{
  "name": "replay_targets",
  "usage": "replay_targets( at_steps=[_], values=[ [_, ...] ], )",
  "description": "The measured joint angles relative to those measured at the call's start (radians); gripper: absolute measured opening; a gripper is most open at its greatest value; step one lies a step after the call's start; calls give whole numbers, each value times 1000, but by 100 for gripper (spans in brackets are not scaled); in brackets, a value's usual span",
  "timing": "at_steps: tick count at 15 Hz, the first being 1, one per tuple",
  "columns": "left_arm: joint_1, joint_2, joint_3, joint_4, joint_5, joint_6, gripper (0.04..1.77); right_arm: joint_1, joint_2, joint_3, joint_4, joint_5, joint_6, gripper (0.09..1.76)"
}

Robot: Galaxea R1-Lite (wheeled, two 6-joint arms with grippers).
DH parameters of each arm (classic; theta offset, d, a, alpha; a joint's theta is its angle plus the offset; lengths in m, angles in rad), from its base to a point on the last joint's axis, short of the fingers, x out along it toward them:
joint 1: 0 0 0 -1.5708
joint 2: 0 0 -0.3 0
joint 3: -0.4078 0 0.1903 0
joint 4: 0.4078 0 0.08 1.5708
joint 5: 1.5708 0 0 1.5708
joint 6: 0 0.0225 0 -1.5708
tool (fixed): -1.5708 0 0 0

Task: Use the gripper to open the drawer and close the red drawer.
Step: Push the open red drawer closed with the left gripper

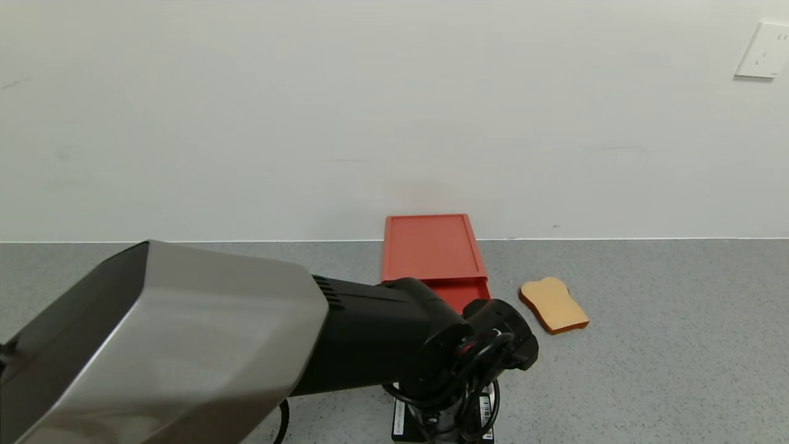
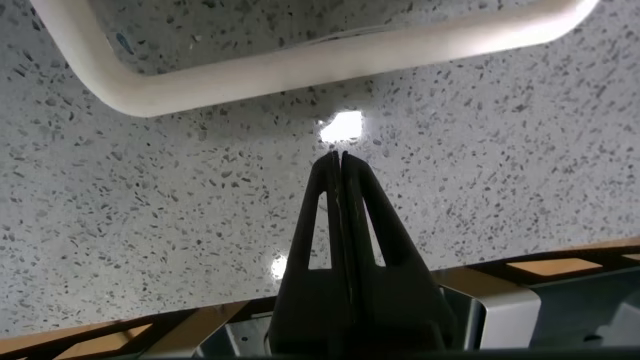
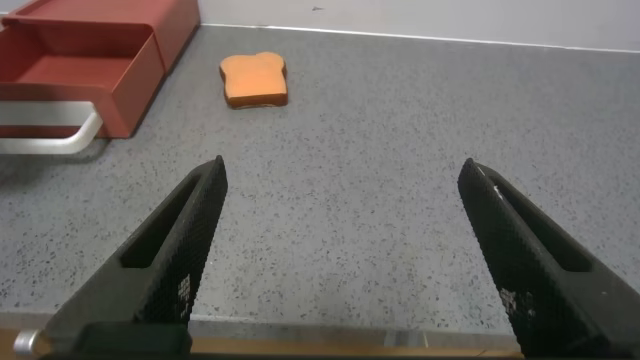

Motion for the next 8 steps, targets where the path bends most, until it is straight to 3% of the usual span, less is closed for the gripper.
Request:
replay_targets(
  at_steps=[8],
  values=[
    [16,32,-41,-17,94,-2,11,0,0,0,0,8,0,170]
  ],
)
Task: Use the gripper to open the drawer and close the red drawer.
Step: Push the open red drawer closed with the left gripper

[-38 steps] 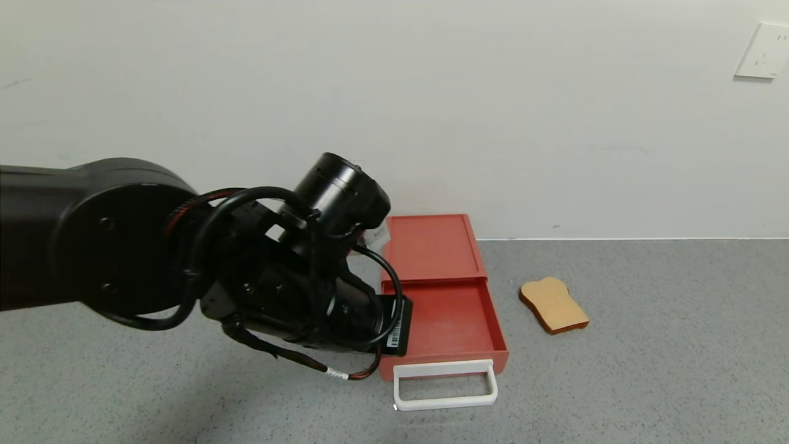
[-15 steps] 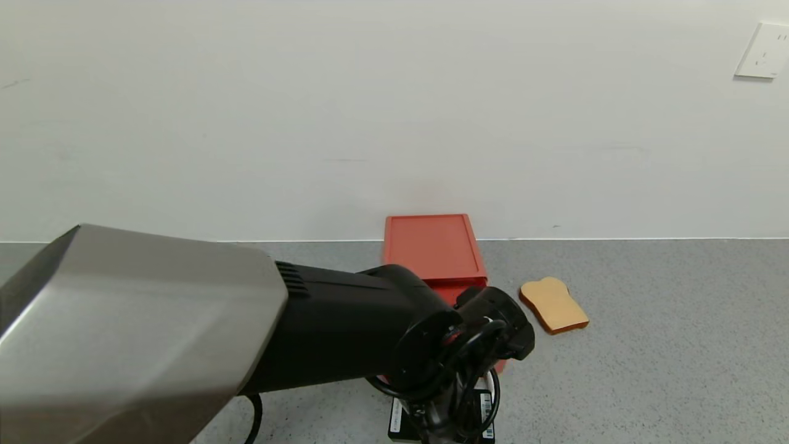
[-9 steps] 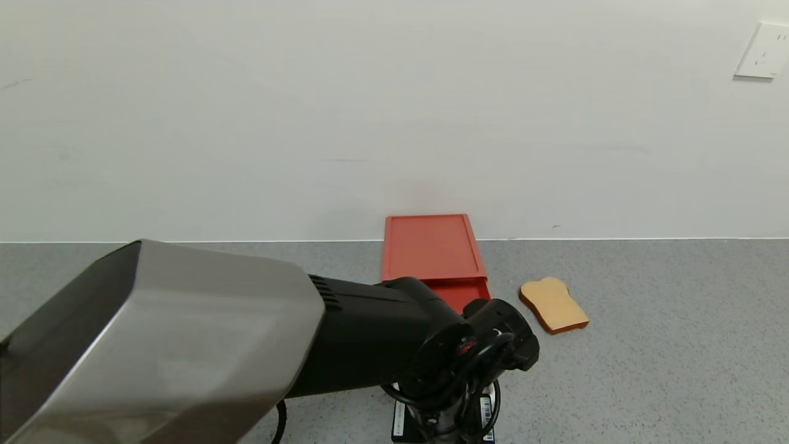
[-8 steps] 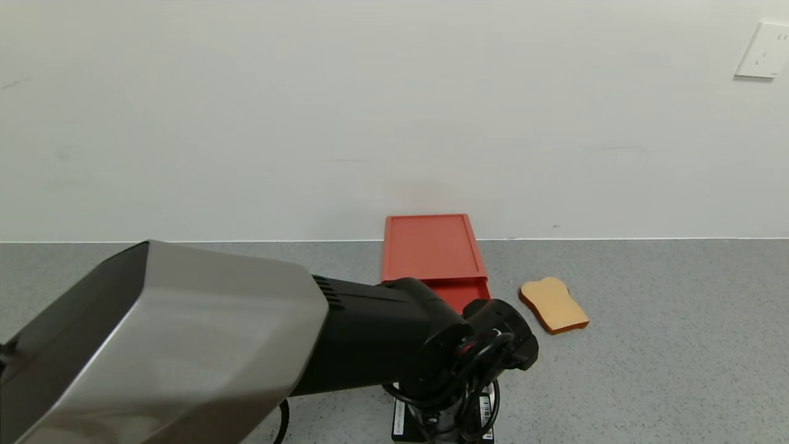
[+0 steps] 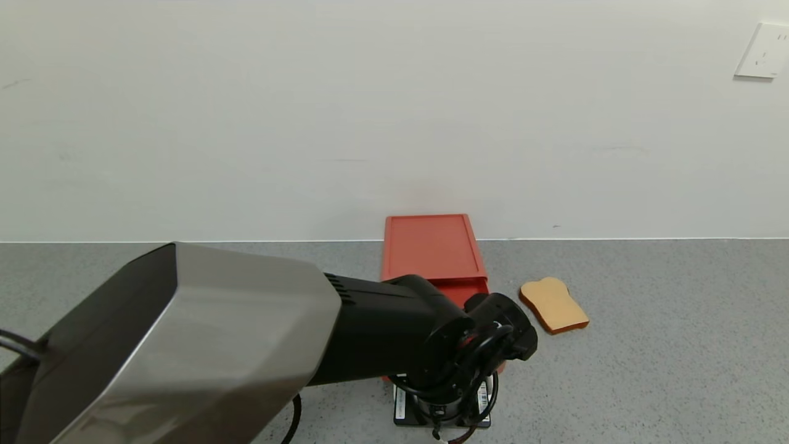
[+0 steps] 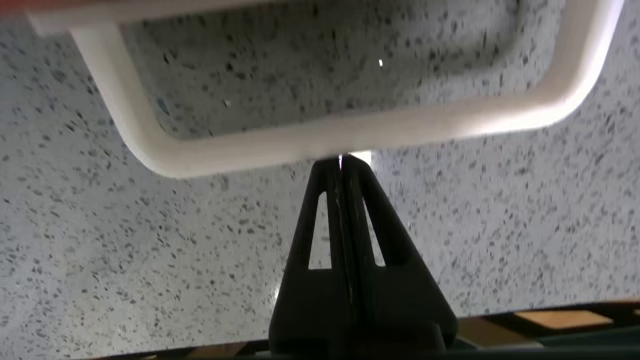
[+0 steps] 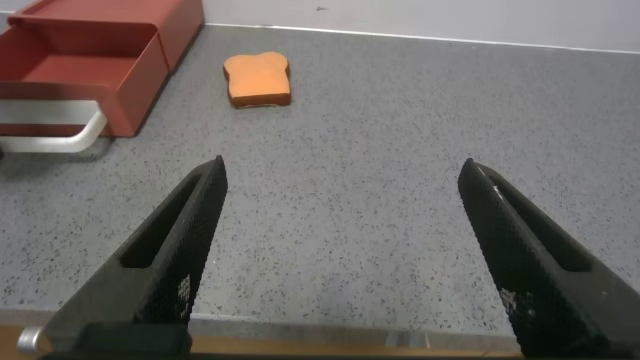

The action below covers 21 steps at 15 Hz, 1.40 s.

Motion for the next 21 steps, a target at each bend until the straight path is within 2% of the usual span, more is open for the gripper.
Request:
replay_targets(
  at_steps=[9,21],
  values=[
    [30,30,-57,1,63,4,11,0,0,0,0,-4,0,170],
    [57,58,-121,3,82,34,11,0,0,0,1,-5,0,170]
  ],
)
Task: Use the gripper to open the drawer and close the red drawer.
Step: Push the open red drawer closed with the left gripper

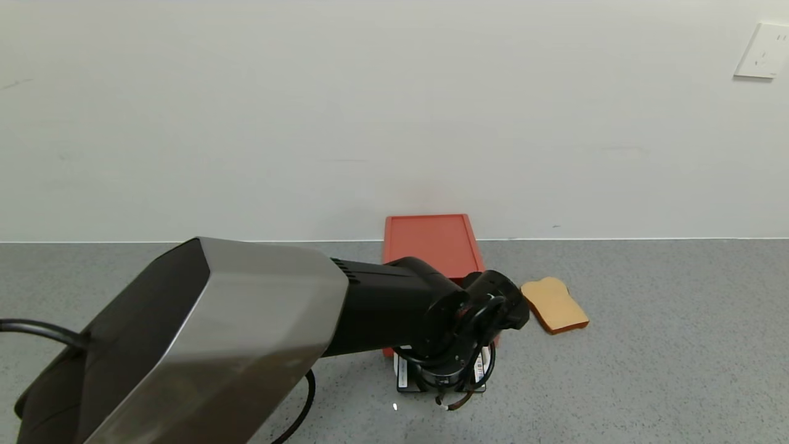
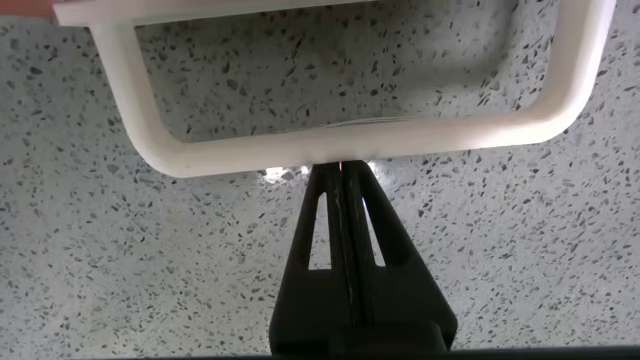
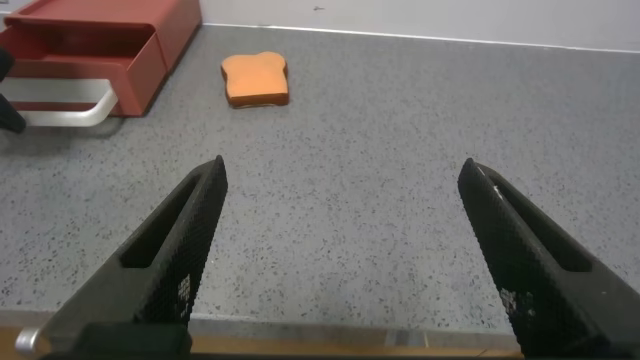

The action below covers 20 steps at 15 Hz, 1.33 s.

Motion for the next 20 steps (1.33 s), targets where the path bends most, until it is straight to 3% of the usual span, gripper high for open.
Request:
replay_targets(
  at_steps=[20],
  values=[
    [75,73,-149,-45,36,101,11,0,0,0,0,-2,0,170]
  ],
)
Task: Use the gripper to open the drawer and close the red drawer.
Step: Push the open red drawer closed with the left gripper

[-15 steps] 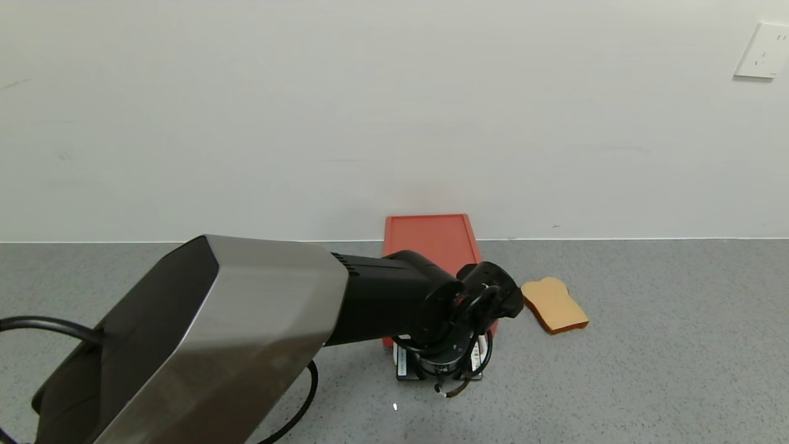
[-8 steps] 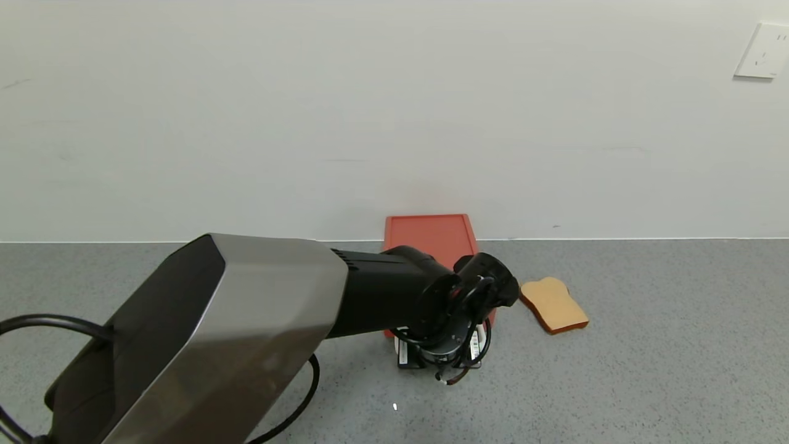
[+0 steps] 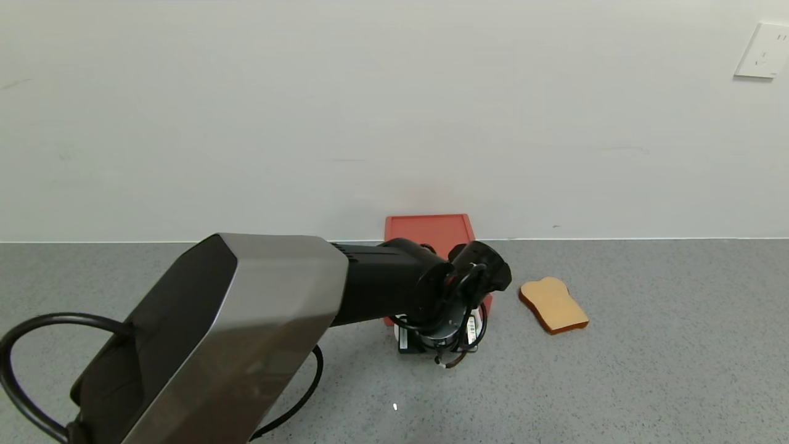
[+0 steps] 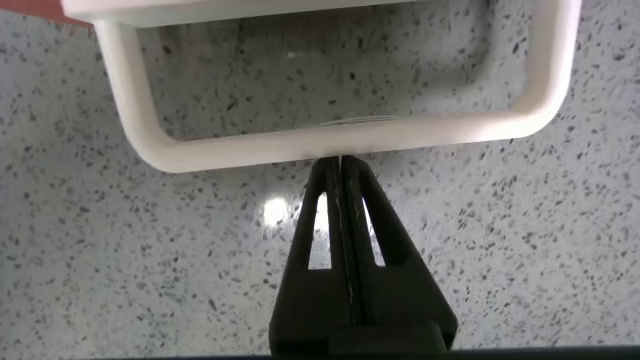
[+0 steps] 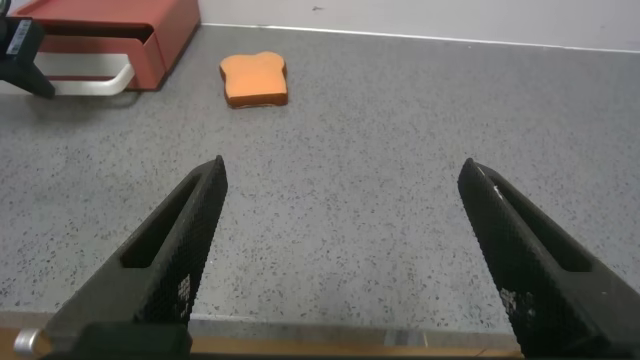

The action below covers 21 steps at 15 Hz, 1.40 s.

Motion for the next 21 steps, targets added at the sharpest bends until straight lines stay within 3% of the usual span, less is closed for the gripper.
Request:
replay_targets(
  at_steps=[5,21],
  values=[
    [21,14,-7,-64,4,43,11,0,0,0,0,0,0,170],
    [59,46,-51,-94,39,99,11,0,0,0,0,0,0,171]
  ],
)
